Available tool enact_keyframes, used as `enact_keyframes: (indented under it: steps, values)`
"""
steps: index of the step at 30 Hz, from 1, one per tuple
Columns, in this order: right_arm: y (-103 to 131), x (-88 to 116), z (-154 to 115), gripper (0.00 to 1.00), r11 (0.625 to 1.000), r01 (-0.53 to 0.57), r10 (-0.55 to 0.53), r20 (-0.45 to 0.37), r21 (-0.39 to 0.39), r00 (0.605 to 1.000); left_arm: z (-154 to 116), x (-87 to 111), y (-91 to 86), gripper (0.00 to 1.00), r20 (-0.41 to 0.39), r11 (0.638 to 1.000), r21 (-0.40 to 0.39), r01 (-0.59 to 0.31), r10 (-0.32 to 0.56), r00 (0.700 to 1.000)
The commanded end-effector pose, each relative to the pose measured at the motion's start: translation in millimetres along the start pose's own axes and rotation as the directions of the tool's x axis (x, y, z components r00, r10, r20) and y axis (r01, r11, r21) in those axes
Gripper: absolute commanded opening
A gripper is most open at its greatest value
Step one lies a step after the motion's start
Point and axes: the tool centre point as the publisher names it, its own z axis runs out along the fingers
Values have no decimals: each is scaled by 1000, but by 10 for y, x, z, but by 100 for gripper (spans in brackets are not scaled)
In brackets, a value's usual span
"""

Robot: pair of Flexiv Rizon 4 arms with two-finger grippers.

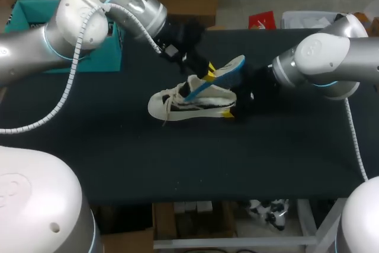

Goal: Open the shoe tongue, take the insole out of the shoe, put the insole back into the shoe, and pack the shoe into the shoebox

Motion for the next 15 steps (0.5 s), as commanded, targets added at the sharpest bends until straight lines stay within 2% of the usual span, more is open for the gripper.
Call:
enact_keyframes:
  steps: [1, 8, 15]
  values:
    - [-29, 42, -218, 100, 1000, -9, 9, 18, 28, 1000, -76, -74, 16, 0, -67, 999, 46, -22, 25, 997]
    - [40, 25, -553, 100, 991, -23, 19, 35, 131, 999, -76, -74, 16, 0, -67, 999, 46, -22, 25, 997]
    - [385, -33, -810, 100, 965, 17, -30, 45, 263, 999, -76, -74, 16, 0, -67, 999, 46, -22, 25, 997]
